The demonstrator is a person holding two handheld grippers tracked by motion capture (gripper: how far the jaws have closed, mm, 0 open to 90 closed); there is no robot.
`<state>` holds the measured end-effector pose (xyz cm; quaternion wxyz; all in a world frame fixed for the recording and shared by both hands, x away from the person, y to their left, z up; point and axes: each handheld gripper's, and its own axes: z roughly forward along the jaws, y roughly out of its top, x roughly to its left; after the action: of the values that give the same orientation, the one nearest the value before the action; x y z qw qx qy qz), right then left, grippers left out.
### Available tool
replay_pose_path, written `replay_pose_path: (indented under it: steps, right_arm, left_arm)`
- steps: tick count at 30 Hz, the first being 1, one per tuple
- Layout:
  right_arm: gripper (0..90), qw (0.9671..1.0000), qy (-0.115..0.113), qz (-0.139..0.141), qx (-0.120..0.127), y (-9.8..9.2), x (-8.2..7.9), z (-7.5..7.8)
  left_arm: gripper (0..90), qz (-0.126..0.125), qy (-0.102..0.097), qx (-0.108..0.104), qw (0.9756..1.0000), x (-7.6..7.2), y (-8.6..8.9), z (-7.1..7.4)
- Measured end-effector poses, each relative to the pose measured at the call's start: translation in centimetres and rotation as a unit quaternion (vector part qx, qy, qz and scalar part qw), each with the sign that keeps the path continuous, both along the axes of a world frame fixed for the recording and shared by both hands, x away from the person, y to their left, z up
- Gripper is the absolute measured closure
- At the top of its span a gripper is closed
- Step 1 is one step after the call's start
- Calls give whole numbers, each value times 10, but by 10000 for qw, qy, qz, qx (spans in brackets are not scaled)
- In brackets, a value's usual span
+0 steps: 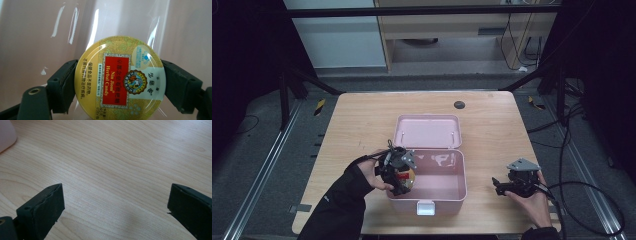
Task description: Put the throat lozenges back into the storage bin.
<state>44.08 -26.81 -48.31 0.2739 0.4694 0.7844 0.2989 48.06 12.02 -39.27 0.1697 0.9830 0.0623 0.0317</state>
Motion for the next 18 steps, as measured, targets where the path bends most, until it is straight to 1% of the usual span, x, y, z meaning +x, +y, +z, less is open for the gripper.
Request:
replay_pose_path:
  steps: [7,12,15,18]
  right_arm:
    - [13,10000,11,19,-47,0,0,0]
    - [13,10000,11,13,-57,0,0,0]
    - [13,10000,-11,-8,-36,0,0,1]
    - [14,10000,-31,-30,-13,-1,0,1]
  left_arm:
    - [188,-7,0,11,10000,0,0,0]
    - [186,54,-8,21,10000,-1,2,1]
    - [196,97,-45,-62,9999,-1,5,4]
    - [222,176,-126,-207,9996,-3,8,11]
